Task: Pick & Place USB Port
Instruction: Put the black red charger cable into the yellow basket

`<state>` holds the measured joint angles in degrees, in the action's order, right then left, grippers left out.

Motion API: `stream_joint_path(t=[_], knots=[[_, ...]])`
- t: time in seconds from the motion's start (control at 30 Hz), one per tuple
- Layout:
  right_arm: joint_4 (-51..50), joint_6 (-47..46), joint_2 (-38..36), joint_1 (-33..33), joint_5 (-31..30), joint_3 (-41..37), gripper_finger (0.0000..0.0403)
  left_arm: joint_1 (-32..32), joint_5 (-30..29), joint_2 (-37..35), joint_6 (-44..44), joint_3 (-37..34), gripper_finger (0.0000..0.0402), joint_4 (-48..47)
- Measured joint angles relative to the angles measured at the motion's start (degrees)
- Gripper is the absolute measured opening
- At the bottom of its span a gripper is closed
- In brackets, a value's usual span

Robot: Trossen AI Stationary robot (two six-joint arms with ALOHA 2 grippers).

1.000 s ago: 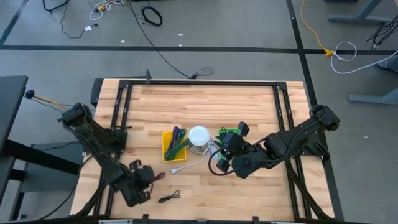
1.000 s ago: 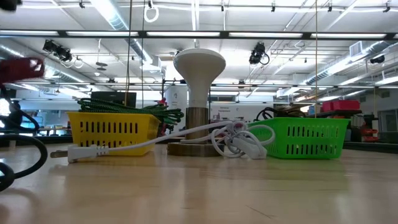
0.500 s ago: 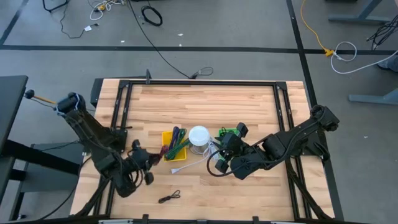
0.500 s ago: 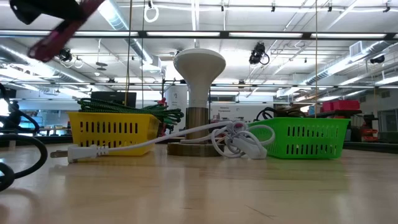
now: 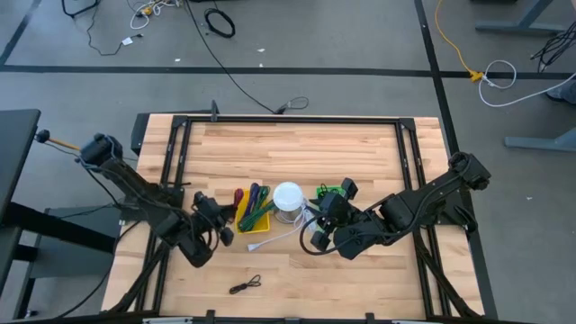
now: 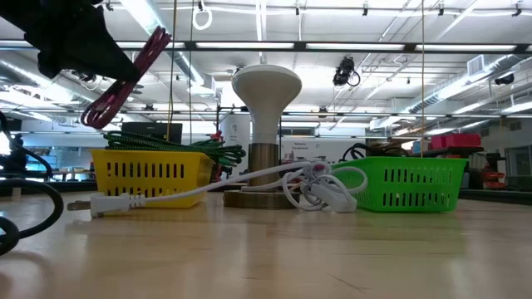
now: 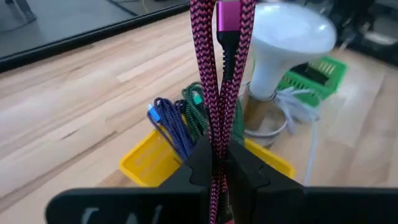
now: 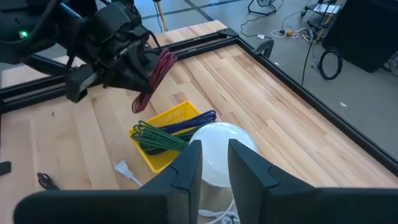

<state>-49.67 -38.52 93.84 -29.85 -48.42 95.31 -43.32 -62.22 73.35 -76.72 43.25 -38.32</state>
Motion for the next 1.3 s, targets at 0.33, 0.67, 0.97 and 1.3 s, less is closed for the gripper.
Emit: stream_joint_path(t=[0.33,0.67,0.97,1.3], knots=[[0.37,0.26,-0.02,0.00,-0.03,0.00,0.0078,1.89,-4.15,-2.19,5.04,-0.56,0.0025,2.77],[0.49,0.37,-0.02,0.00,-0.01,0.00,0.0078,9.93,3.27,-2.15,9.59,-0.56,0.0025,3.28],[0.44,0.39,-0.02,0.00,0.00,0.00,0.0078,13.85,7.42,-1.69,17.71,-0.81,0.0025,9.74],[0.38,0.57,-0.04,0.00,0.48,0.00,0.0078,20.66,14.86,-2.14,27.93,-17.05,0.0025,40.91]])
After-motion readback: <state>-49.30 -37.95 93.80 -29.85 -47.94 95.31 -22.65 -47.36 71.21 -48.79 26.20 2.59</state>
